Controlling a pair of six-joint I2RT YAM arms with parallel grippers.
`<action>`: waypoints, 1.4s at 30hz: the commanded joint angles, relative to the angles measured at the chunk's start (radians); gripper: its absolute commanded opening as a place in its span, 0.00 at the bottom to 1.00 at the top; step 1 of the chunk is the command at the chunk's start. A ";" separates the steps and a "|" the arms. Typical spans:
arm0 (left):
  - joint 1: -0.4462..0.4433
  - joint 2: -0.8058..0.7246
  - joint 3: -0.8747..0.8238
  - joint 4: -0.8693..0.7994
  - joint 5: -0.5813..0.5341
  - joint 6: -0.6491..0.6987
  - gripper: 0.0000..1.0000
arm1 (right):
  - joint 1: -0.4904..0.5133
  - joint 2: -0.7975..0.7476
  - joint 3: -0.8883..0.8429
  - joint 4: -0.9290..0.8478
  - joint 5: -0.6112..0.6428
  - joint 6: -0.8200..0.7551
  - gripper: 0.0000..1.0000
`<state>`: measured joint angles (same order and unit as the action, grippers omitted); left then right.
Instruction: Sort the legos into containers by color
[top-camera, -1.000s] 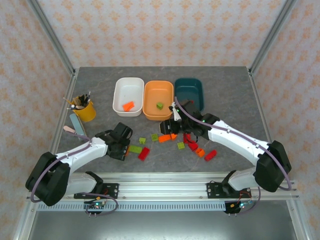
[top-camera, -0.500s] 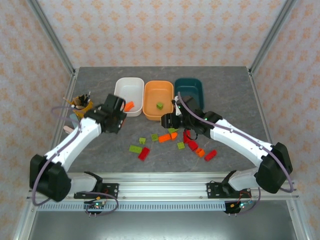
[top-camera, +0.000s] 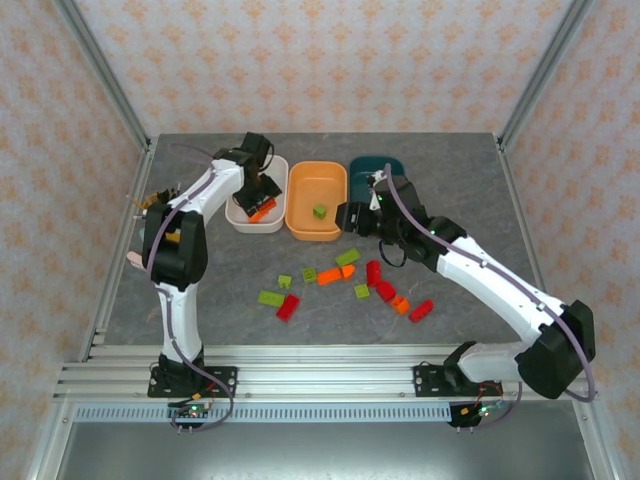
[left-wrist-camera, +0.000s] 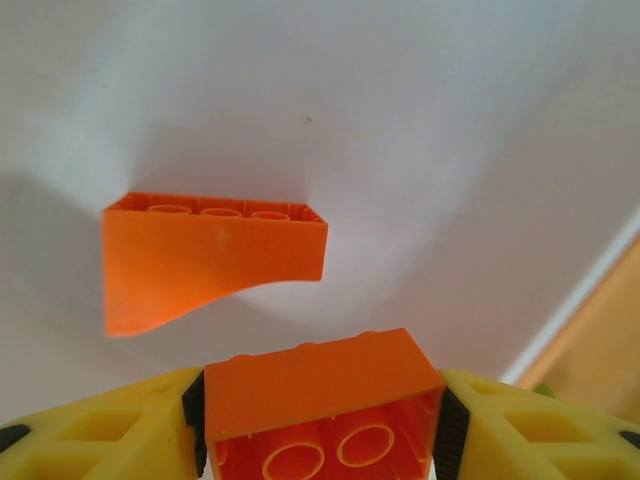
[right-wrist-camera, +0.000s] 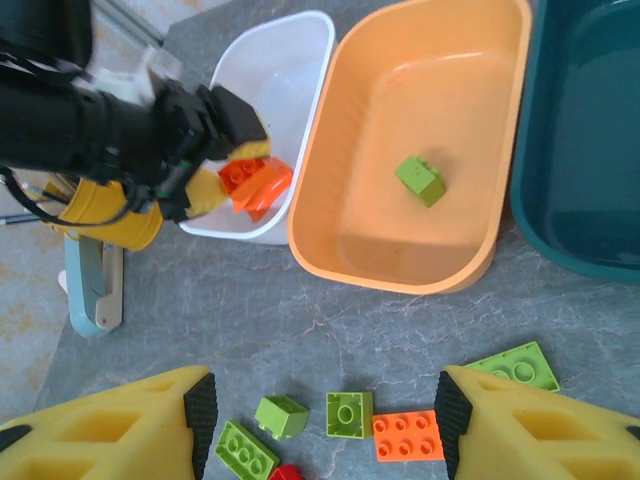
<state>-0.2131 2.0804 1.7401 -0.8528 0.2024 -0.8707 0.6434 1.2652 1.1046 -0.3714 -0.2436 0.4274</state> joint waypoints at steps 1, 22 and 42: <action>0.009 0.003 0.021 -0.099 -0.005 0.062 0.62 | -0.014 -0.048 -0.043 -0.069 0.088 0.051 0.62; -0.099 -0.423 -0.179 -0.076 -0.059 0.102 0.81 | -0.159 0.354 -0.103 -0.218 -0.117 -0.023 0.55; -0.377 -1.021 -0.793 0.300 -0.033 -0.006 0.81 | -0.205 0.406 0.265 -0.409 0.180 -0.086 0.17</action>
<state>-0.5720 1.0828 0.9852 -0.6487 0.1909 -0.8600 0.4660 1.6352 1.2892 -0.6960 -0.1844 0.3676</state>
